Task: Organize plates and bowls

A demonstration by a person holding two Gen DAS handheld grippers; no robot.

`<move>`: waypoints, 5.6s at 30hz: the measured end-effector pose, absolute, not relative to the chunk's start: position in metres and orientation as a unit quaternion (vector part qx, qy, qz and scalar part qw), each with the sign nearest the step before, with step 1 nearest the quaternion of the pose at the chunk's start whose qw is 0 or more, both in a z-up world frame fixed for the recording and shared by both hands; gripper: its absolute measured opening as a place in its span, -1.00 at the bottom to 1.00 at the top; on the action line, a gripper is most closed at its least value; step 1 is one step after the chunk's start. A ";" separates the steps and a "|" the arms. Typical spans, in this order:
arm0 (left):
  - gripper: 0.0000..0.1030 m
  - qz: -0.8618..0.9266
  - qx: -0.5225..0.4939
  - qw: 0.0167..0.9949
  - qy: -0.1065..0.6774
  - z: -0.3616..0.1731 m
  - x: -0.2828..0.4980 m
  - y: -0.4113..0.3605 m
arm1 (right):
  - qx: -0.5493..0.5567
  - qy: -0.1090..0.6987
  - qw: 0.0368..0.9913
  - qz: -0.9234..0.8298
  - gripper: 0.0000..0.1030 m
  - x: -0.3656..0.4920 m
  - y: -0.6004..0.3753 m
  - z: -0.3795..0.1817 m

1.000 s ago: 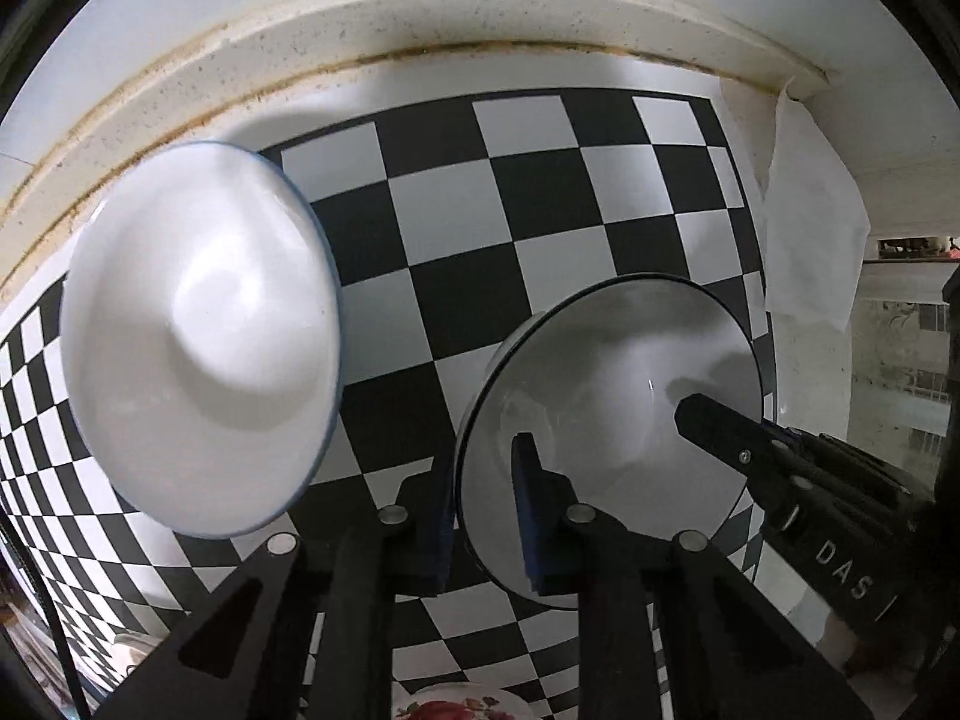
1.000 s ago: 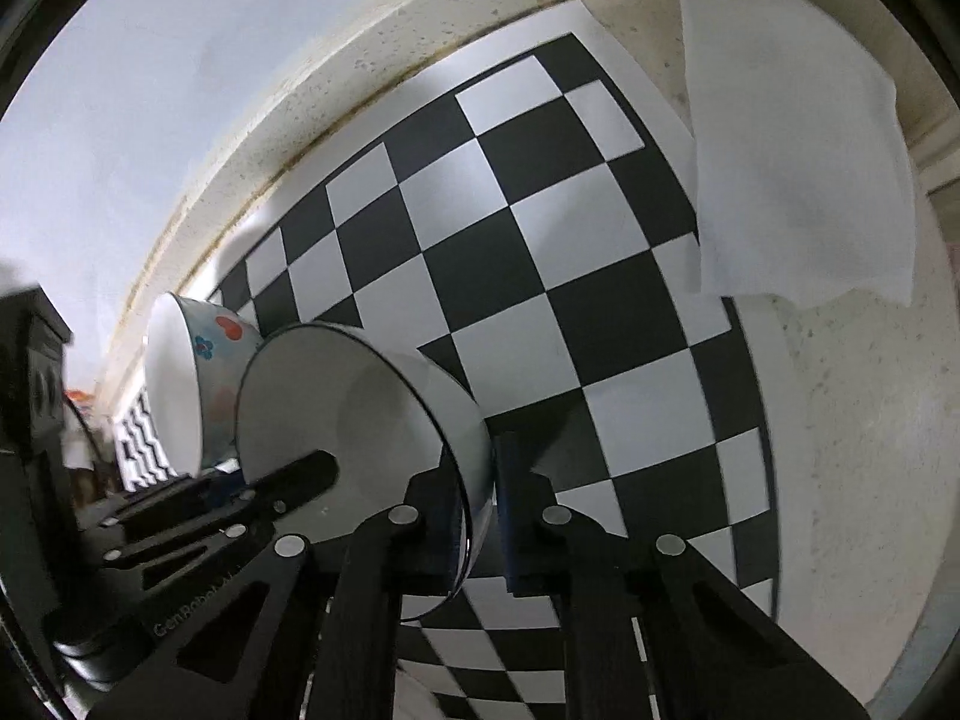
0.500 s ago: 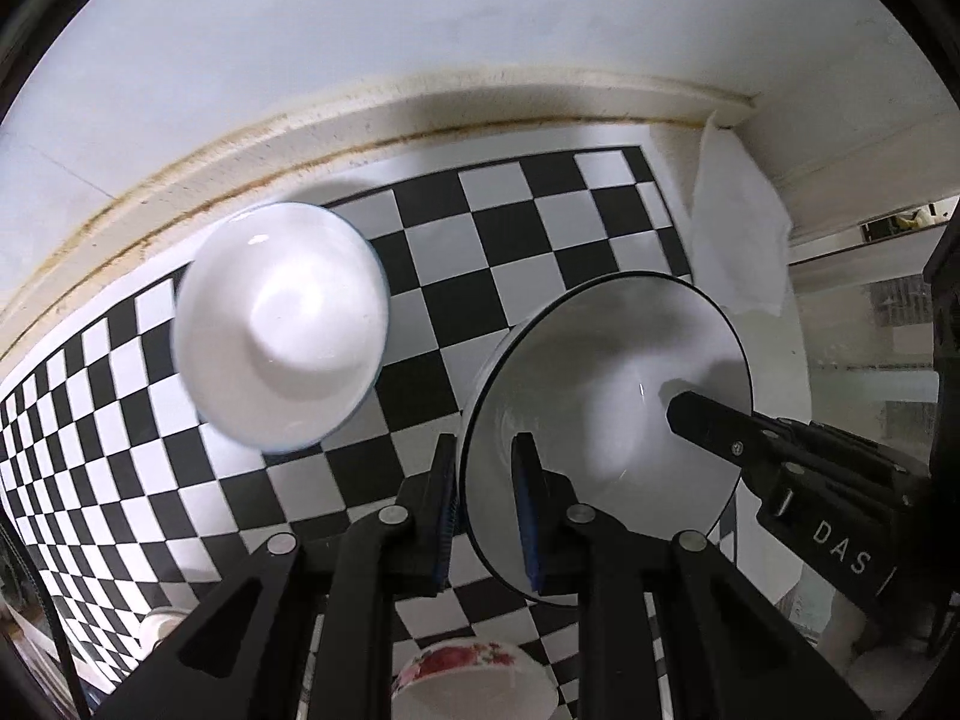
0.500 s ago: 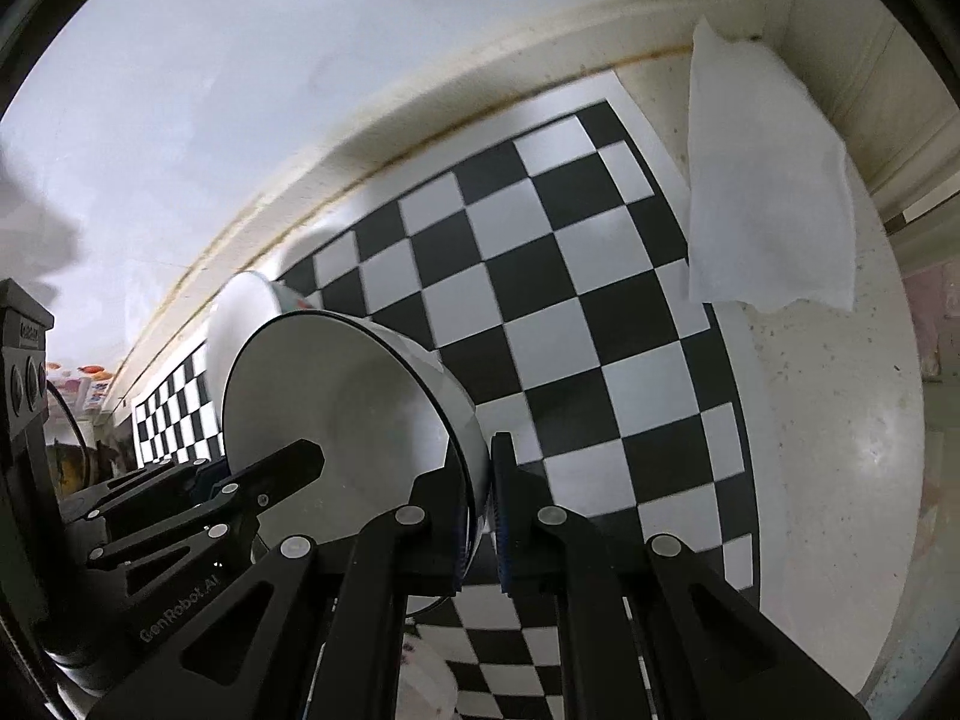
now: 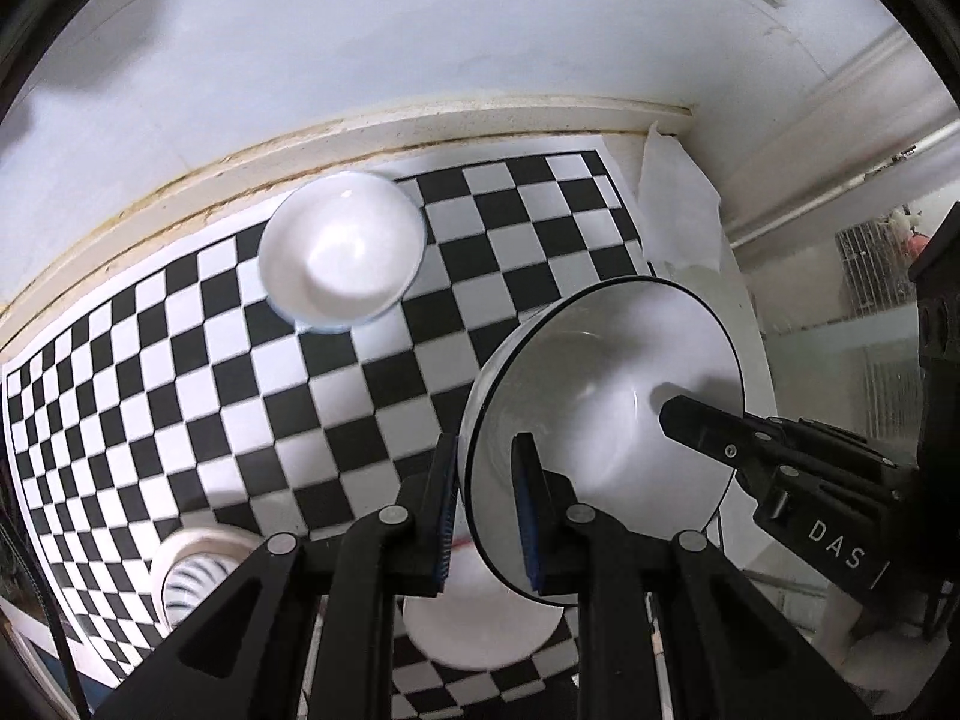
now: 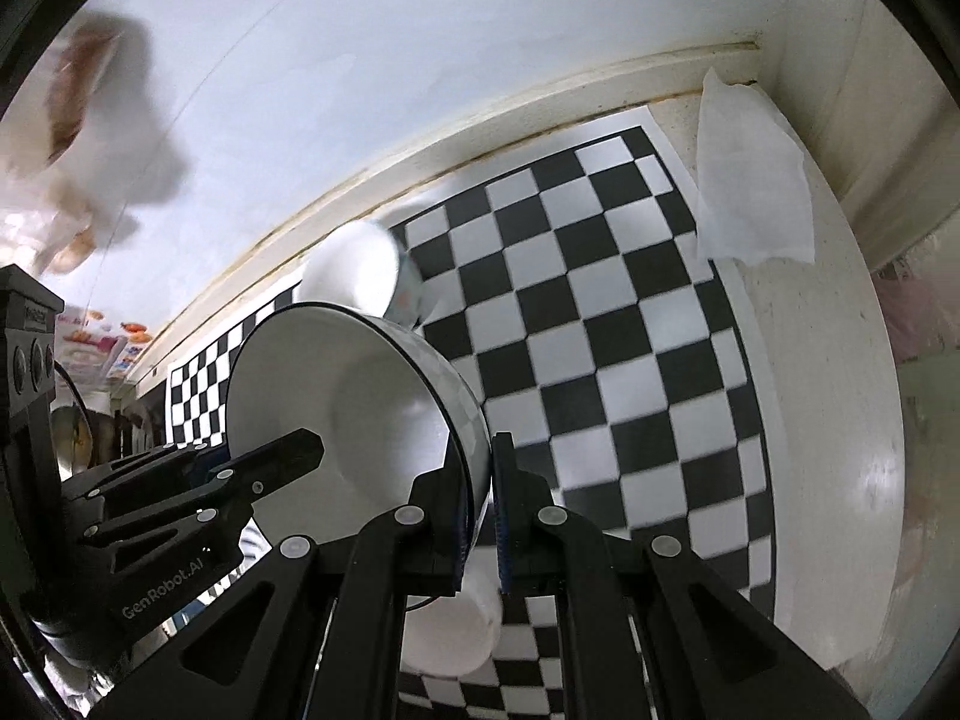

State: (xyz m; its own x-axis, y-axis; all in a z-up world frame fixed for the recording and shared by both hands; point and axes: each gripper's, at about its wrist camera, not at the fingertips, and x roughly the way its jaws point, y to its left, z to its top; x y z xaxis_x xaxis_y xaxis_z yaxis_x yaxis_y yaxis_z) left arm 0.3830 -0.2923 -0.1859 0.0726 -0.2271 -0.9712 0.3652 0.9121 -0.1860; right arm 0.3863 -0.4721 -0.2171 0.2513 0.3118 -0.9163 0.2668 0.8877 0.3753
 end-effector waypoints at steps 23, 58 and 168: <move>-0.70 -0.180 0.103 0.672 0.711 -0.262 0.300 -0.241 | 0.236 0.665 0.709 0.011 -0.83 0.279 -0.395 -0.287; -0.70 -0.177 0.181 0.655 0.712 -0.281 0.286 -0.259 | 0.161 0.736 0.658 -0.012 -0.67 0.290 -0.376 -0.313; -0.80 -0.185 0.121 0.667 0.712 -0.259 0.296 -0.238 | 0.186 0.707 0.683 0.002 -0.74 0.283 -0.385 -0.295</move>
State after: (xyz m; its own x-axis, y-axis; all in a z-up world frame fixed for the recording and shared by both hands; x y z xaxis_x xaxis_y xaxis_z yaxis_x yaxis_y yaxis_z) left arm 0.2962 -0.2381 -0.2588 -0.0813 -0.0737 -0.9940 0.4185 0.9025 -0.1012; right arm 0.2833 -0.3852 -0.2951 0.0015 0.2652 -0.9642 0.2608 0.9307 0.2564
